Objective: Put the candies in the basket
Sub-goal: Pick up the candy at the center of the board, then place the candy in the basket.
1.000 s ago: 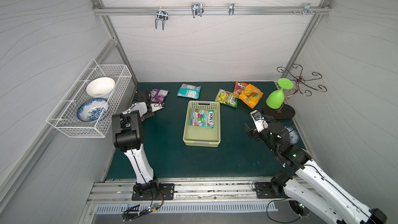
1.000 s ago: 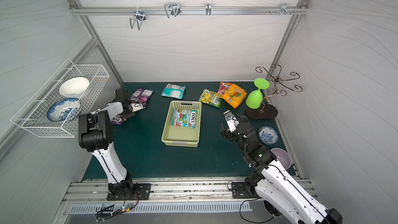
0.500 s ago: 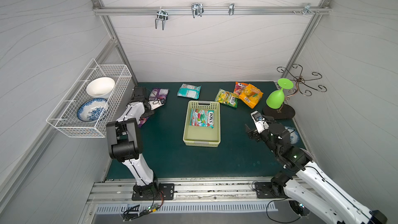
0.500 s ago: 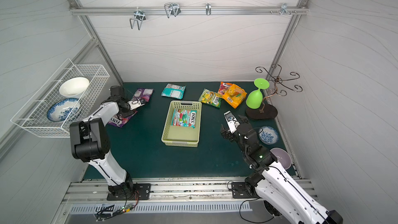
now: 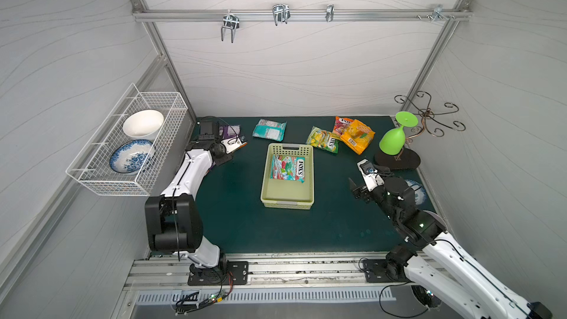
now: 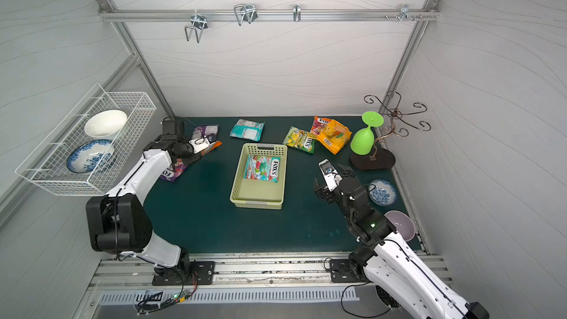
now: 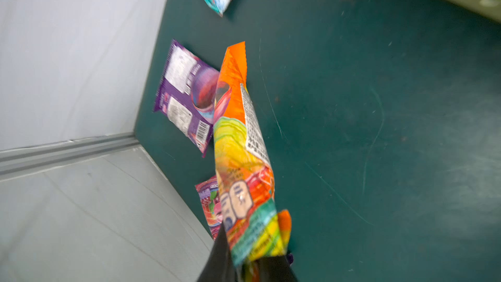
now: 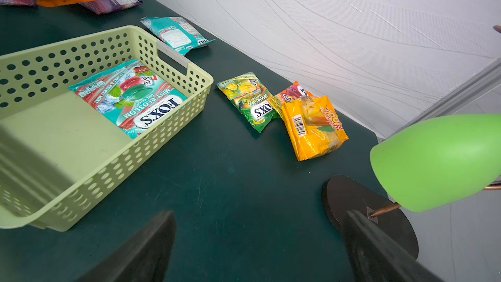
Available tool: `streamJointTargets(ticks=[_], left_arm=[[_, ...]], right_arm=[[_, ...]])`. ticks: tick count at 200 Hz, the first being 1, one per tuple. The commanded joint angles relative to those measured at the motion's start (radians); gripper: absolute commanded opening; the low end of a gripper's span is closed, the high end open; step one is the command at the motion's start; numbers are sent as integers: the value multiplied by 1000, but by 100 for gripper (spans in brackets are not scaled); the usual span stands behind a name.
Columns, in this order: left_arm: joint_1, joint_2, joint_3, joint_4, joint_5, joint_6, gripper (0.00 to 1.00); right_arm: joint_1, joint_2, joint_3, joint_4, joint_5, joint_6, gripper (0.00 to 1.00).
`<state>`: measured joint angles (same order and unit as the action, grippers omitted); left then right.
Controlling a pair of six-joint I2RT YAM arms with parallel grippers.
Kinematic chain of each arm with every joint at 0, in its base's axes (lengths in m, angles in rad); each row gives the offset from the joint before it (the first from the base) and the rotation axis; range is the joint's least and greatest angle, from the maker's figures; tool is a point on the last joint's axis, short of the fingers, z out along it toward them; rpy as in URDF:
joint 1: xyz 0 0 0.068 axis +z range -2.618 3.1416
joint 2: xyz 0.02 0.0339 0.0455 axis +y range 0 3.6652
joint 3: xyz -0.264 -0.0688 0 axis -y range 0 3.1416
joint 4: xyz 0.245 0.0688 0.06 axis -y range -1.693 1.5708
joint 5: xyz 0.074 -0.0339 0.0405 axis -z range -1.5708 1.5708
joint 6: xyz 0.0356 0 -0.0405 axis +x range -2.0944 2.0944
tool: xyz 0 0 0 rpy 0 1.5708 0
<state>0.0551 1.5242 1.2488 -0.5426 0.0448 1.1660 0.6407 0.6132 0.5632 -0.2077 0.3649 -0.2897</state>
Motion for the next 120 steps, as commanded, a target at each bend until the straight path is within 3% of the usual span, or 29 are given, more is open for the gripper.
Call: streamJointTargets(ticks=[1, 48, 83, 120], left_arm=[[-33, -65, 22, -5, 28, -48, 0], [-121, -150, 67, -73, 51, -64, 0], [-184, -193, 137, -186, 107, -78, 0], [-264, -203, 236, -356, 181, -99, 0]], right_arm=[[7, -25, -12, 36, -21, -19, 99], [15, -45, -15, 28, -128, -31, 99], [43, 13, 37, -1, -264, -65, 99], [119, 102, 81, 30, -321, -114, 99]])
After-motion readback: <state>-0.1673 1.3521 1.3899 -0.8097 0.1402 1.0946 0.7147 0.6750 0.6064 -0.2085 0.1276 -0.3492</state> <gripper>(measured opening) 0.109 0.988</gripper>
